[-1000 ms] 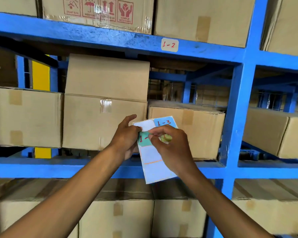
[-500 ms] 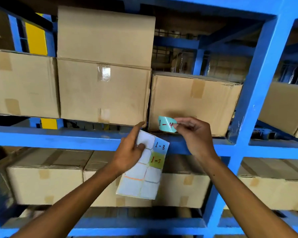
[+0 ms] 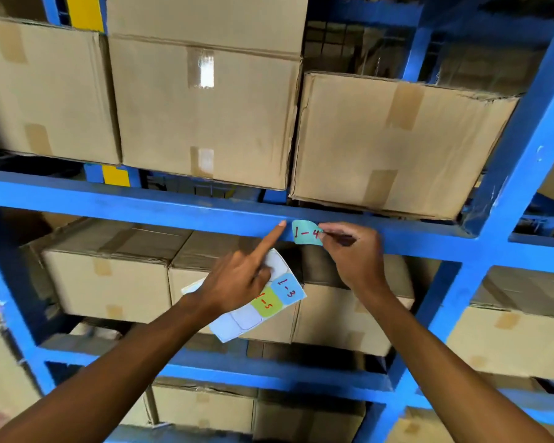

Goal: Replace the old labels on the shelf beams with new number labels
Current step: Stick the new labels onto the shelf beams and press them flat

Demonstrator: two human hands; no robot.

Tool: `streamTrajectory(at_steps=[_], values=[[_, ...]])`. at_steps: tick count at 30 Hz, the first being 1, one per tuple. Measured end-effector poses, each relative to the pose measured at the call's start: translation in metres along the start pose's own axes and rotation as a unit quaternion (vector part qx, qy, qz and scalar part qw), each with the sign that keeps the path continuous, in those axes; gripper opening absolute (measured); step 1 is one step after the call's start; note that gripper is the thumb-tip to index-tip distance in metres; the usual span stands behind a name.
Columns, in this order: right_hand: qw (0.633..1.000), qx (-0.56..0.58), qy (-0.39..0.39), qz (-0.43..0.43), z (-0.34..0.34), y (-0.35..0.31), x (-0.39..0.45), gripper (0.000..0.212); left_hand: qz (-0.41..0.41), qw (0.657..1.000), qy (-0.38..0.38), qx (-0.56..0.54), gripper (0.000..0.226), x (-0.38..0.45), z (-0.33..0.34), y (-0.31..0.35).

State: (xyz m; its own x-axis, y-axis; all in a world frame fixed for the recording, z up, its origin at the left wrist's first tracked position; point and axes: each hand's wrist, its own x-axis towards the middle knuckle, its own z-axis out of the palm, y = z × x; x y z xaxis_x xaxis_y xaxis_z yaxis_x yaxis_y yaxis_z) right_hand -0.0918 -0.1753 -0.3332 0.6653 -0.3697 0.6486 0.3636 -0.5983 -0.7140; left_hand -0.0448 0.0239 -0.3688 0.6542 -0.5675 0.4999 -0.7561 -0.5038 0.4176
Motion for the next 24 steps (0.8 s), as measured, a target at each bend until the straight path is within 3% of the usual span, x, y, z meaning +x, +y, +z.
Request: streamTrajectory(at_steps=[11, 18, 24], values=[[0.999, -0.015, 0.028, -0.012, 0.018, 0.022, -0.008, 0.023, 0.027, 0.993, -0.002, 0.119, 0.084, 0.013, 0.016, -0.015], [0.999, -0.009, 0.037, -0.022, 0.023, 0.031, -0.008, 0.024, 0.034, 0.978, 0.022, 0.206, 0.075, 0.021, 0.016, -0.014], [0.999, 0.009, 0.049, -0.021, 0.028, 0.034, -0.007, 0.023, 0.034, 0.979, 0.015, 0.201, 0.075, 0.027, 0.019, -0.021]])
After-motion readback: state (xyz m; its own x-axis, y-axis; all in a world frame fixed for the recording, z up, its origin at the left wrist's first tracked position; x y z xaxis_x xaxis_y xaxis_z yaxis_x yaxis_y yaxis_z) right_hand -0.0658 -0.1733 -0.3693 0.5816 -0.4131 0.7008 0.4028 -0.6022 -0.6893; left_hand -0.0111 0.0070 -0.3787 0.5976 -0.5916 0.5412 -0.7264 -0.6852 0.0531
